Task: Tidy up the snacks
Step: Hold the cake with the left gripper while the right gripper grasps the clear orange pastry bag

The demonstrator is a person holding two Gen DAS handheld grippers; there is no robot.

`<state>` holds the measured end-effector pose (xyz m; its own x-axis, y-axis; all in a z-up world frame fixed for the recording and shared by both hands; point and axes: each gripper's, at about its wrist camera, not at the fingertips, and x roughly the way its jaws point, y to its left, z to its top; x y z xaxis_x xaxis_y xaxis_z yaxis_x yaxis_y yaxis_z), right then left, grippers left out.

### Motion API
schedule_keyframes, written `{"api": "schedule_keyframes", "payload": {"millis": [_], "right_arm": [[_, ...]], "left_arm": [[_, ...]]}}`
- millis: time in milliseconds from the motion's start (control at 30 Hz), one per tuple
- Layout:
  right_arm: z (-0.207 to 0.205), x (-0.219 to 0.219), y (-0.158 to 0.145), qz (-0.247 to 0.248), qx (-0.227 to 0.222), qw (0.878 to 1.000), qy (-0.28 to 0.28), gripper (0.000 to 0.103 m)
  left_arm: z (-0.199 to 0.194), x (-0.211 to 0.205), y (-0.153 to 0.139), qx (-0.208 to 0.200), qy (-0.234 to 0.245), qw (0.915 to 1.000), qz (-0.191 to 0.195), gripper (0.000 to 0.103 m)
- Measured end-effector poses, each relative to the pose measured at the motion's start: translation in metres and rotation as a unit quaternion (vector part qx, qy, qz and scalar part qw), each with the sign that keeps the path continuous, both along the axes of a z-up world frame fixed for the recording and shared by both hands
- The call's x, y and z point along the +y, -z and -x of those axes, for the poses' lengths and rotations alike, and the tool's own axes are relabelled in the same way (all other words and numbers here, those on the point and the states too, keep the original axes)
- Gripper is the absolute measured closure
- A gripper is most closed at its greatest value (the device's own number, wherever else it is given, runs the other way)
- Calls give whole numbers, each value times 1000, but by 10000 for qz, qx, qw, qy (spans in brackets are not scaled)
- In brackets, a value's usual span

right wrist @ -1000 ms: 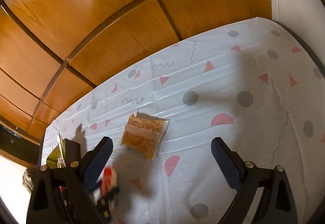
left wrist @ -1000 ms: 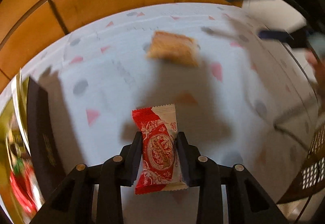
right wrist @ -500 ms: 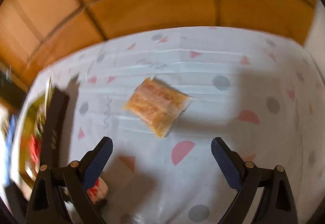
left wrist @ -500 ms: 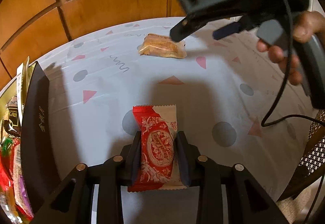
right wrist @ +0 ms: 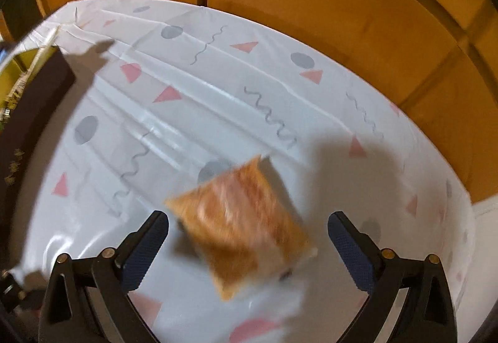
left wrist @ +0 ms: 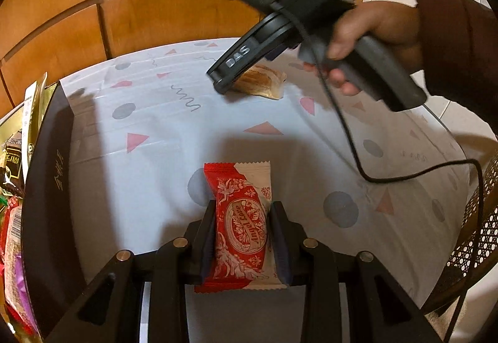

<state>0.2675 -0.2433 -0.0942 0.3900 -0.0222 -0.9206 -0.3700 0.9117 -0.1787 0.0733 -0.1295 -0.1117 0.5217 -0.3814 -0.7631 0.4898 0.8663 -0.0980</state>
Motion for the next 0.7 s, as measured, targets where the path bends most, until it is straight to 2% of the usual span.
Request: {"api": "schedule_keyframes", "payload": {"millis": [100,167,200,333,500,600,700], "right_arm": [[-10,2,10,-24,121,9999,64,3],[-10,-1,7,-371,161,9991,134,26],[-10,-2,5,-535,206,9982,167,42],[10,-2,-1,-423,309,9982,292,43],[52,-16,-6,-758,815,9917,643,42],[82,-17,-7,-739,720,9931,561,41],[102,-23,-7,-791,421,9945,536,42]], "left_arm": [[0,1,0,-16,-21,10000,56,70],[-1,1,1,-24,-43,10000,71,70],[0,1,1,-27,-52,10000,67,70],[1,2,2,-47,-62,9999,79,70],[5,2,2,-94,-68,9999,66,69],[6,1,2,-117,-66,9999,10,69],[8,0,1,-113,-68,9999,2,70]]}}
